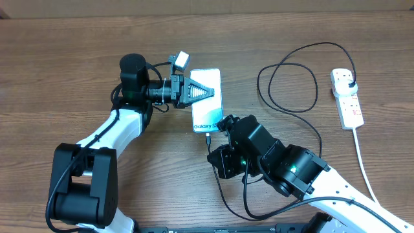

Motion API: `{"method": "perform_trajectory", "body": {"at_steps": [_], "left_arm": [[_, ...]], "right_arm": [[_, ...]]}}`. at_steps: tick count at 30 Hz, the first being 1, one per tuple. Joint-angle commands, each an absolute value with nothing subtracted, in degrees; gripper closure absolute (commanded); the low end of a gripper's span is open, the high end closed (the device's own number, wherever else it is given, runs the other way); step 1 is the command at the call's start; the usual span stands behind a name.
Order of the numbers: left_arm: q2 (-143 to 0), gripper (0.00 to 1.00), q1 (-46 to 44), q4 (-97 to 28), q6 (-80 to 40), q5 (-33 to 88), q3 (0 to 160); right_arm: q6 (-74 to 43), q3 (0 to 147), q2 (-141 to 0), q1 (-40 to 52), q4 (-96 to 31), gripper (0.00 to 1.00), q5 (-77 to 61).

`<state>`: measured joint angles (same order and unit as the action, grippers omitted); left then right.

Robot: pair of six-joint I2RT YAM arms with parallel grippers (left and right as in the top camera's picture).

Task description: Plug charger to phone and switch on socket

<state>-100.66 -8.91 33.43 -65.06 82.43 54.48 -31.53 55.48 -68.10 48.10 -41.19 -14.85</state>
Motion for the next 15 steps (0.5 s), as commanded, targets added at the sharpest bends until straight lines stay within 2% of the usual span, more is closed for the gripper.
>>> {"method": "perform_trajectory", "body": {"at_steps": [1,15], "left_arm": [[-100.3,0.96,-8.6,33.7,-62.8,81.4,56.2],[-100.4,0.96,-8.6,33.7,-61.6,80.8,56.2]], "right_arm": [[-31.5,55.5,-67.9,48.3,-41.2,0.96,-15.2],[-31.1,55.5,-67.9,48.3,-41.4,0.96,-14.5]]}}
